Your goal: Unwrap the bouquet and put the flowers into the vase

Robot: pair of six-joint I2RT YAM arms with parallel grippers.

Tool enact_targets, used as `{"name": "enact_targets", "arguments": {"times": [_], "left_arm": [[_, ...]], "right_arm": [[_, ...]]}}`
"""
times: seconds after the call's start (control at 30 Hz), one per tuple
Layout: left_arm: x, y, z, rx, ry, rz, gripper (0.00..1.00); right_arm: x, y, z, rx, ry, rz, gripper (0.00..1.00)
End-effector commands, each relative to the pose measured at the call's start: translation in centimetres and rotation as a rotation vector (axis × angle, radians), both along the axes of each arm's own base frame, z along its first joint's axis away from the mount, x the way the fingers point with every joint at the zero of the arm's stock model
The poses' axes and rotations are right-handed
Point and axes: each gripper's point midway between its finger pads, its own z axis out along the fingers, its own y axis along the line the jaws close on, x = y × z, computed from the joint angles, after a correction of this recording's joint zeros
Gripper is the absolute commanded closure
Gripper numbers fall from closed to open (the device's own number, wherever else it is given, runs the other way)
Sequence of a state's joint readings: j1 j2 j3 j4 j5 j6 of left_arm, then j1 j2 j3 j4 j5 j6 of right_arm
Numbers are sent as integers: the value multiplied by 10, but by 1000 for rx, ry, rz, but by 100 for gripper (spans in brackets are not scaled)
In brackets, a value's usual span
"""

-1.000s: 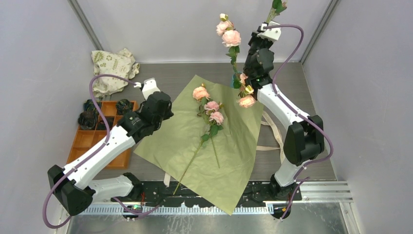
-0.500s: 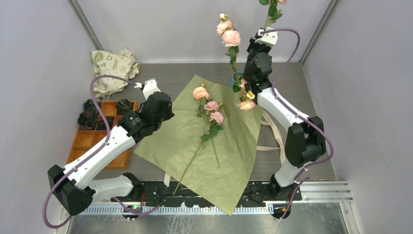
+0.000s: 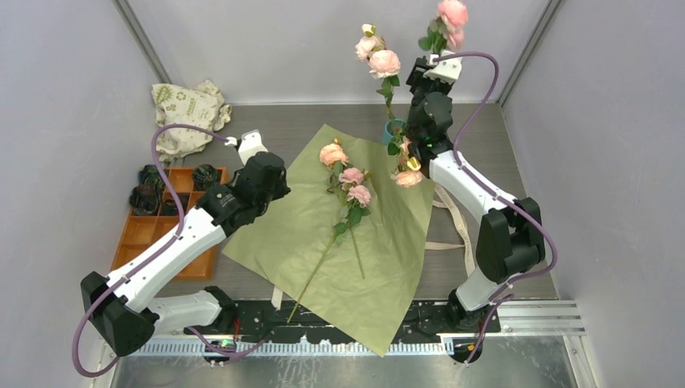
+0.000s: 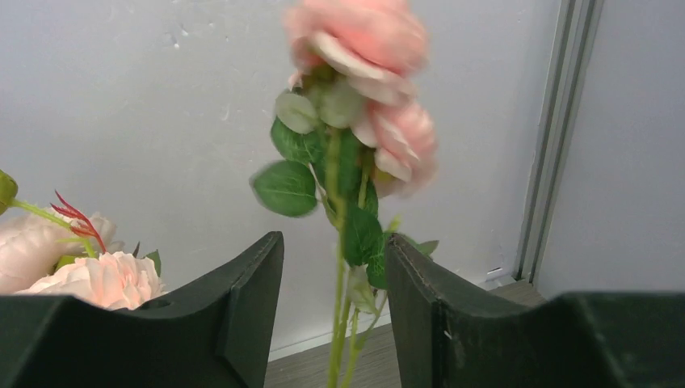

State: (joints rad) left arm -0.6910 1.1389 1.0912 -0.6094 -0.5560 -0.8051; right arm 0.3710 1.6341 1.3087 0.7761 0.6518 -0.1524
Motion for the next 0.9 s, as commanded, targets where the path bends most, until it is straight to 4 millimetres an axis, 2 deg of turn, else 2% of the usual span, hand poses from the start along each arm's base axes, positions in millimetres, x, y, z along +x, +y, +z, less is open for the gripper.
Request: {"name": "enact_targets", "arguments": {"times": [0.0,0.13,0.4,0.53,0.87], "left_arm": [[9,-6,12,-46,-47,8,75],[10,-7,11,-44,-41,4,75],[9,-8,8,-48,-34,0,75],[9,-9,6,-50,-28,1,76],[12,-18,-1,-53,-3,-24,77]], "right_arm": [[-22,-3,33,45,-87,33,45],[-29,-2,33,51,-76,64,44],[-42,-3,42,62,-80,91,29],[-52,-5,54,73,-92,105,26],[-91,-26,89,108,-127,70,23]]}}
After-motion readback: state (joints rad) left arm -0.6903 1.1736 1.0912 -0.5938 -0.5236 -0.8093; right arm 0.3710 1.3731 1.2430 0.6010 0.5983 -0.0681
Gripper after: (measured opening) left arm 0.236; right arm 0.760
